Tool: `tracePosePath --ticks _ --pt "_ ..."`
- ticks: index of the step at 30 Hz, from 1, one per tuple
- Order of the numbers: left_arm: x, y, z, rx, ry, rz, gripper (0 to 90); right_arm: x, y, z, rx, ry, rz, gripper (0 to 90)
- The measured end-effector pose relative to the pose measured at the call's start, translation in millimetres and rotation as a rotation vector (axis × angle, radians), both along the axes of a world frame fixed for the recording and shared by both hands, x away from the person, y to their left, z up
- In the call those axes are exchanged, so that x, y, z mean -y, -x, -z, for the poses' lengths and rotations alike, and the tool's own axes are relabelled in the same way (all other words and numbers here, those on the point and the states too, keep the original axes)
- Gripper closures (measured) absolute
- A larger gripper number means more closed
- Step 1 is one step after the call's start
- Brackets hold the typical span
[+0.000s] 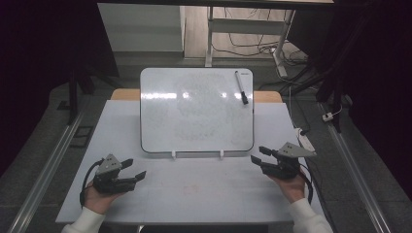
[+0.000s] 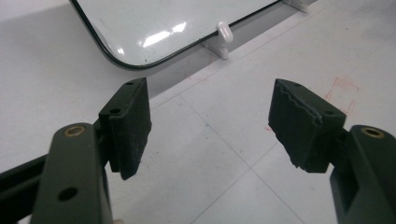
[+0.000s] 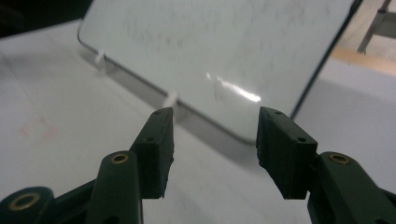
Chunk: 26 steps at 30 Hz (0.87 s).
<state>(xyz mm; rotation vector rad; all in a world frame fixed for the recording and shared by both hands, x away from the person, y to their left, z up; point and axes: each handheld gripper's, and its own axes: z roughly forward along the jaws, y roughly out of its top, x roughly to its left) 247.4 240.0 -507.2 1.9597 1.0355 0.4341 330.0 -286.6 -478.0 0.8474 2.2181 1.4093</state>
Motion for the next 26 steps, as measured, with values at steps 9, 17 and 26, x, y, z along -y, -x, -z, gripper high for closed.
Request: tracePosePath --ticks 9,17,26 --pt "3.4 0.1 1.6 -0.005 -0.005 0.008 30.4 13.9 2.9 23.4 -0.017 0.079 0.023 44.3" --pt "5.1 0.2 2.2 -0.003 -0.011 0.013 30.4 14.8 1.5 23.7 -0.006 0.1 0.024 44.0" --pt "4.1 0.2 2.5 -0.002 -0.012 0.014 30.3 14.0 3.1 24.9 -0.012 0.109 0.019 43.9"
